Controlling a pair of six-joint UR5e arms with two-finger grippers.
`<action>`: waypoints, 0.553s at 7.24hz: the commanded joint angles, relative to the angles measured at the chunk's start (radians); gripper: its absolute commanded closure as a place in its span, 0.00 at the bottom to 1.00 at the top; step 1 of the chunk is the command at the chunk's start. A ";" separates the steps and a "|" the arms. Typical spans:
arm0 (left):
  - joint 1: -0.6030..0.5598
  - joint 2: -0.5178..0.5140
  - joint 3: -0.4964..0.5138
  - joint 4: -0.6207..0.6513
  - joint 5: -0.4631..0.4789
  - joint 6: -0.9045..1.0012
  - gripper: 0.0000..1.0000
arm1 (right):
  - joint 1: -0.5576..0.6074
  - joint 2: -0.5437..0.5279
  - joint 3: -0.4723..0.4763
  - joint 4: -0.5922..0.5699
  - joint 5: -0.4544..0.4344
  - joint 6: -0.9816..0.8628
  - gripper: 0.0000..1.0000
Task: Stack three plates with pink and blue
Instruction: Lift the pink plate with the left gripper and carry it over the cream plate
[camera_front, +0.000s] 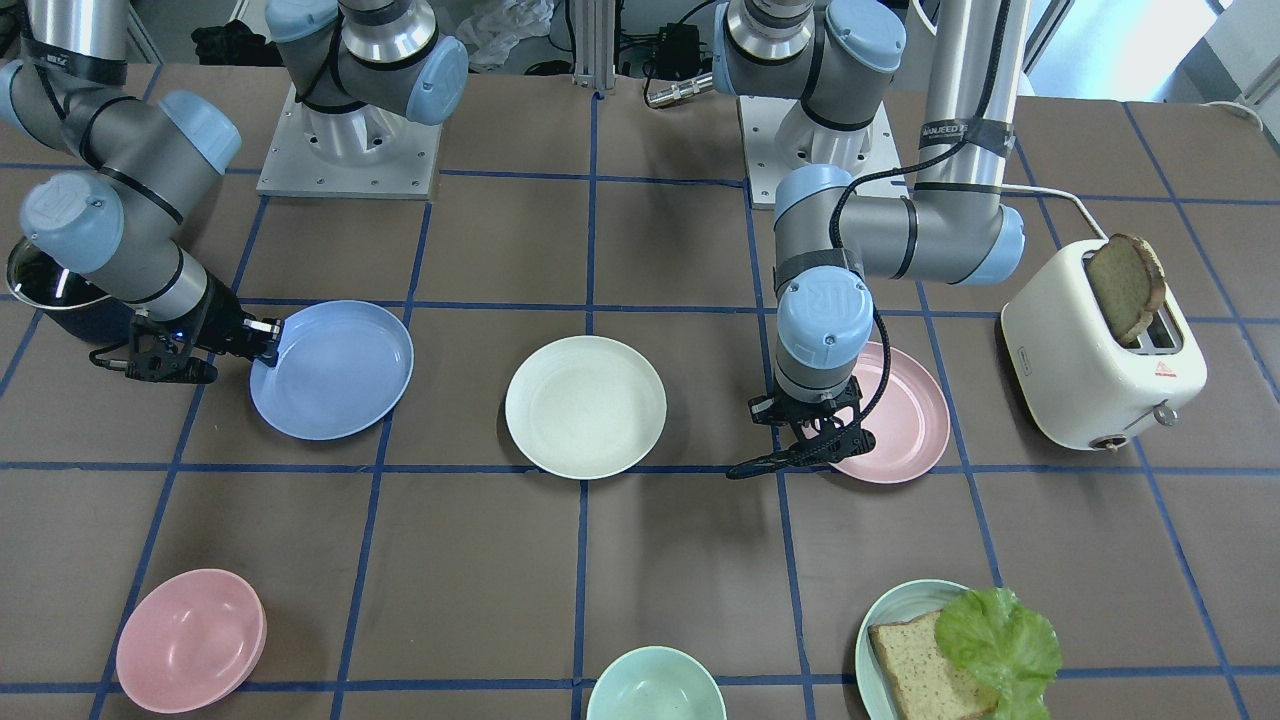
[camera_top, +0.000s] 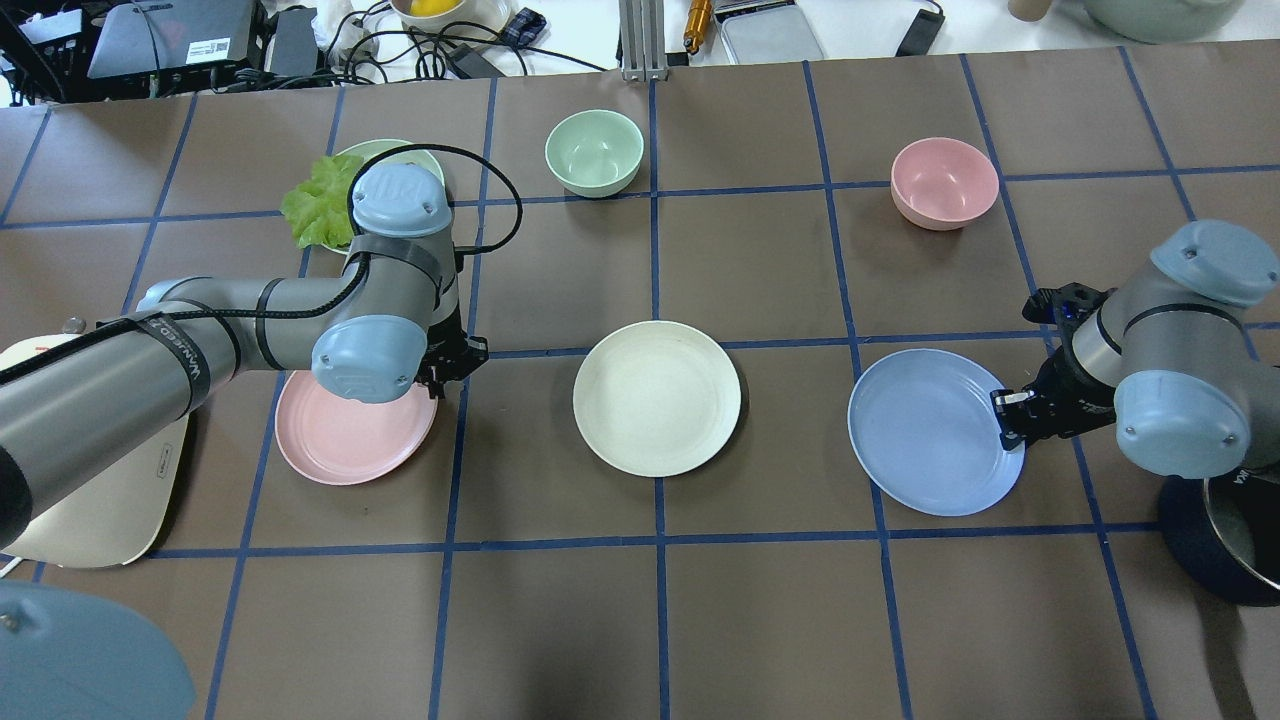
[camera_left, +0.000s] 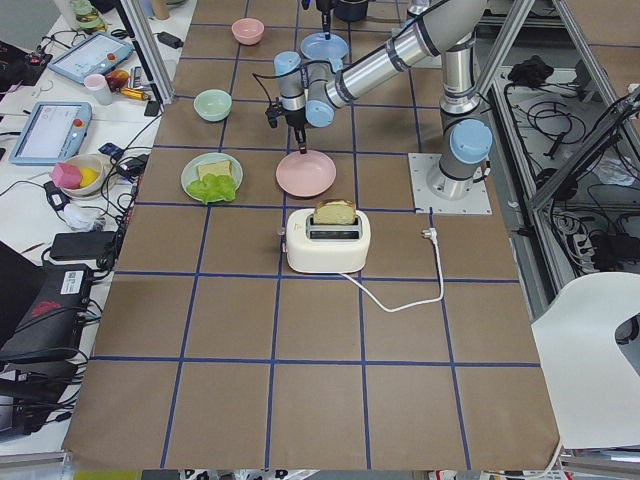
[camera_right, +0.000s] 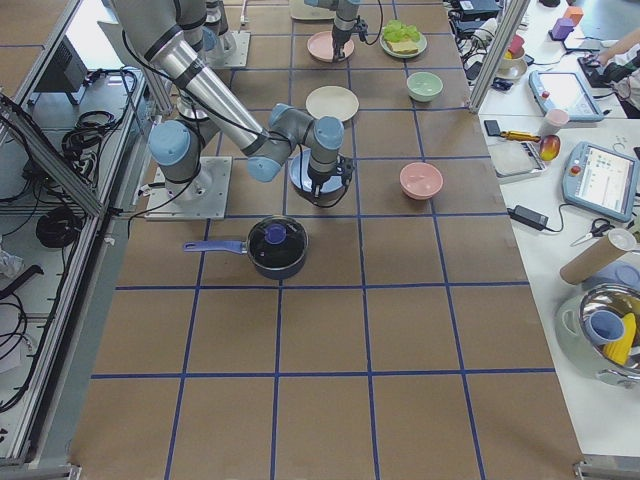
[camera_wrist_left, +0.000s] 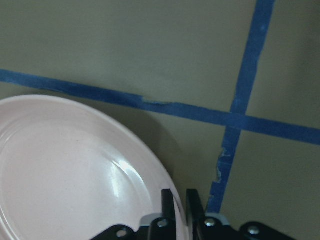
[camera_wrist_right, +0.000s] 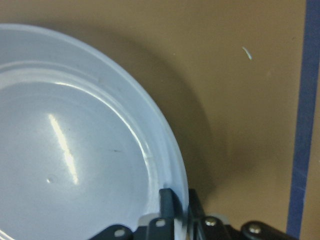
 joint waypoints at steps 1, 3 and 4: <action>-0.001 0.018 0.002 -0.014 0.045 0.001 1.00 | -0.002 -0.007 -0.004 0.003 0.000 0.000 1.00; -0.019 0.018 0.058 -0.090 0.074 -0.005 1.00 | -0.002 -0.015 -0.004 0.009 -0.002 -0.002 1.00; -0.030 0.010 0.151 -0.212 0.074 -0.024 1.00 | -0.002 -0.021 -0.005 0.010 -0.003 -0.002 1.00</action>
